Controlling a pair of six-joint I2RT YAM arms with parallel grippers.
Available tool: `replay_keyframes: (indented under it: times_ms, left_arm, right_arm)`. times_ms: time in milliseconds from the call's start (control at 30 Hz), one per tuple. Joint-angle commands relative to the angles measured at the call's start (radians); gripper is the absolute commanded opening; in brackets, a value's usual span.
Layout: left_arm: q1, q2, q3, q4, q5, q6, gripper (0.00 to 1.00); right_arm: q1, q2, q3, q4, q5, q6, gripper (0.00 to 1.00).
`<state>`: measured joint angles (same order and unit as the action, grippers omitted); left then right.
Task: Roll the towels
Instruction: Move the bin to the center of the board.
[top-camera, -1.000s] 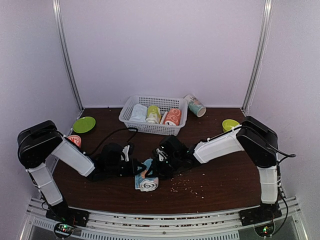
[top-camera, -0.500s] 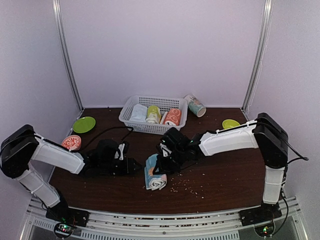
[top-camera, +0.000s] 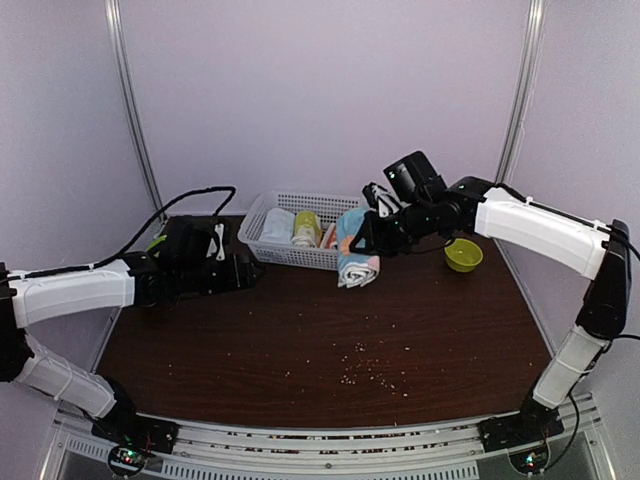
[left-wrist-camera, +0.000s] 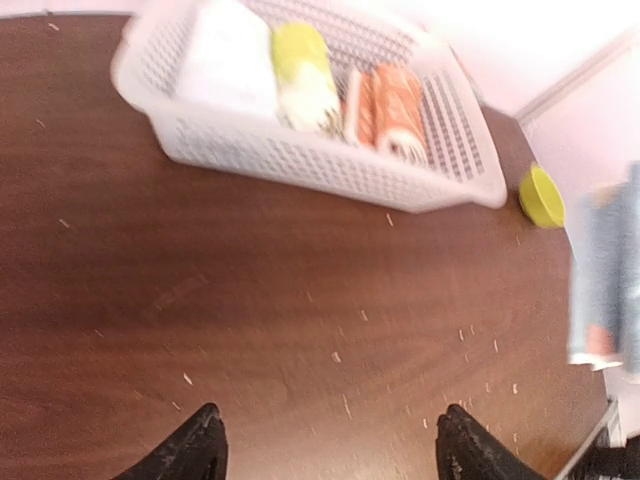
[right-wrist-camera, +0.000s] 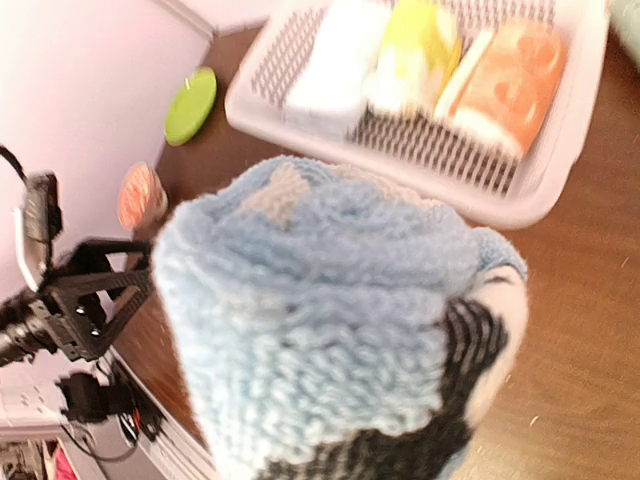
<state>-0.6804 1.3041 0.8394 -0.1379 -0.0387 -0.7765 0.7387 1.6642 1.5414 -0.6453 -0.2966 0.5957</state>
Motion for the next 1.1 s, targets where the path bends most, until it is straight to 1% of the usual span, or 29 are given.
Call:
replay_keyframes:
  times_ms: [0, 133, 200, 267, 467, 600, 733, 967, 1067]
  left_arm:
    - [0.089, 0.052, 0.122, -0.089, -0.076, 0.041, 0.76]
    - [0.165, 0.149, 0.253, -0.158, -0.079, 0.046, 0.79]
    - [0.198, 0.208, 0.324, -0.203, -0.068, 0.041, 0.82]
    - [0.229, 0.287, 0.398, -0.234, -0.043, 0.035, 0.84]
    - [0.301, 0.5, 0.655, -0.38, -0.017, 0.041, 0.85]
    - [0.334, 0.607, 0.77, -0.43, -0.008, 0.079, 0.84]
    - [0.364, 0.681, 0.848, -0.44, 0.011, 0.108, 0.82]
    - [0.37, 0.848, 1.035, -0.502, 0.069, 0.204, 0.74]
    - [0.37, 0.901, 1.083, -0.514, 0.086, 0.219, 0.71]
  right_arm:
    - [-0.1, -0.017, 0.106, -0.01, -0.002, -0.047, 0.0]
    - [-0.181, 0.033, 0.159, 0.095, -0.085, 0.0, 0.0]
    - [-0.206, 0.062, 0.182, 0.14, -0.119, 0.022, 0.0]
    - [-0.218, 0.086, 0.198, 0.171, -0.143, 0.035, 0.0]
    - [-0.237, 0.123, 0.22, 0.176, -0.173, 0.035, 0.0]
    - [-0.242, 0.116, 0.204, 0.179, -0.189, 0.029, 0.0]
    - [-0.242, 0.093, 0.173, 0.184, -0.199, 0.027, 0.0]
    - [-0.245, 0.063, 0.13, 0.19, -0.213, 0.024, 0.0]
    - [-0.247, 0.055, 0.122, 0.188, -0.217, 0.024, 0.0]
